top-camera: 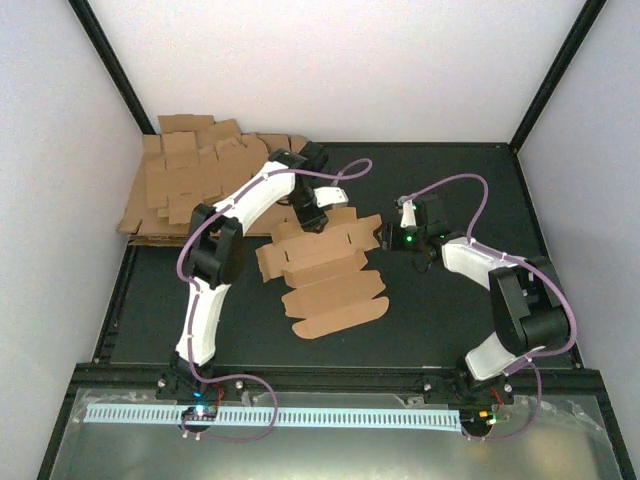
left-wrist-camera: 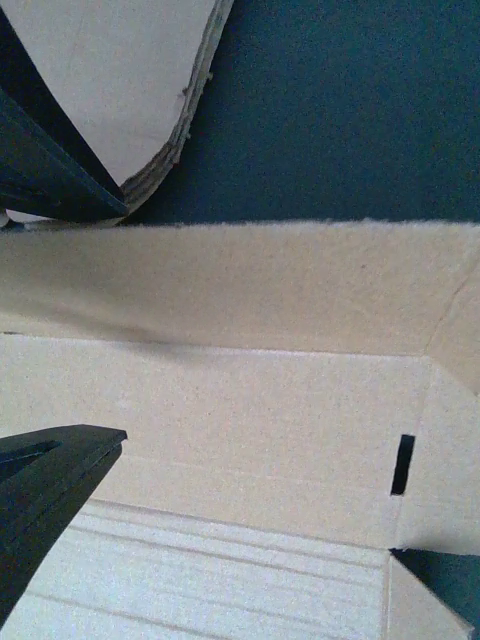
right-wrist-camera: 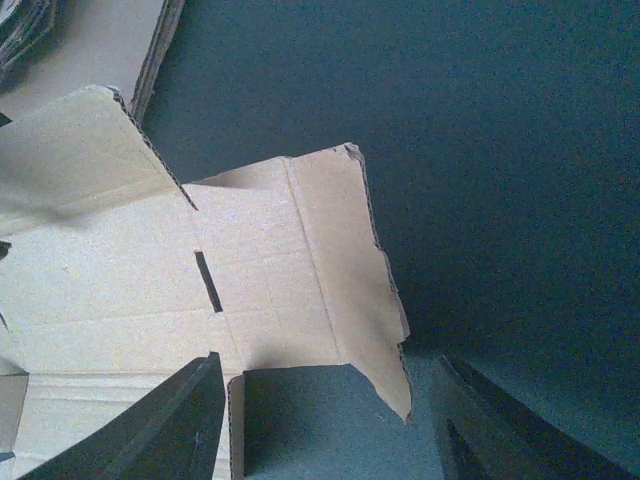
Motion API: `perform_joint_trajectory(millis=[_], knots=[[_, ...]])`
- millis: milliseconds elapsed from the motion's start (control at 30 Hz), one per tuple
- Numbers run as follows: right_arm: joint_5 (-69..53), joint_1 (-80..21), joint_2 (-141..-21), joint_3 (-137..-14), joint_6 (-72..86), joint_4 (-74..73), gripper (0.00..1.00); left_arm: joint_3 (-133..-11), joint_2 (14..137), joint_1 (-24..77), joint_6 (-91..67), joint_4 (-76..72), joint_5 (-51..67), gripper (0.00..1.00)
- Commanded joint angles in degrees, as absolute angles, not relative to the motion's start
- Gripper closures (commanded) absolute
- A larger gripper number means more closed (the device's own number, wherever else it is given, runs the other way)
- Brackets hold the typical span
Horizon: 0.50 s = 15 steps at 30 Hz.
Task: Fold the paper box
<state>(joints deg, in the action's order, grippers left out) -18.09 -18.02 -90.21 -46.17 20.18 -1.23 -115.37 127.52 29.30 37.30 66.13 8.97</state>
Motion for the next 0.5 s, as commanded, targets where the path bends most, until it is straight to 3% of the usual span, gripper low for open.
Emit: perform_joint_trajectory(millis=[0, 167, 367, 467], knots=[[-17.52, -18.39, -90.62, -47.04, 19.56, 0.76, 0.41, -117.84, 129.37, 29.18, 37.96, 69.43, 10.39, 0.44], [-17.84, -18.48, -90.65, -46.94, 19.73, 1.01, 0.42, -118.03, 129.39, 29.49, 36.22, 69.48, 7.61, 0.60], [-18.22, -18.54, -90.05, -46.30, 19.69, 1.84, 0.45, -114.21, 125.53, 32.81, 33.76, 65.75, 0.80, 0.95], [-17.78, -18.55, -88.45, -45.14, 19.84, 2.53, 0.45, -109.10, 122.17, 35.21, 32.80, 61.81, -4.34, 0.99]])
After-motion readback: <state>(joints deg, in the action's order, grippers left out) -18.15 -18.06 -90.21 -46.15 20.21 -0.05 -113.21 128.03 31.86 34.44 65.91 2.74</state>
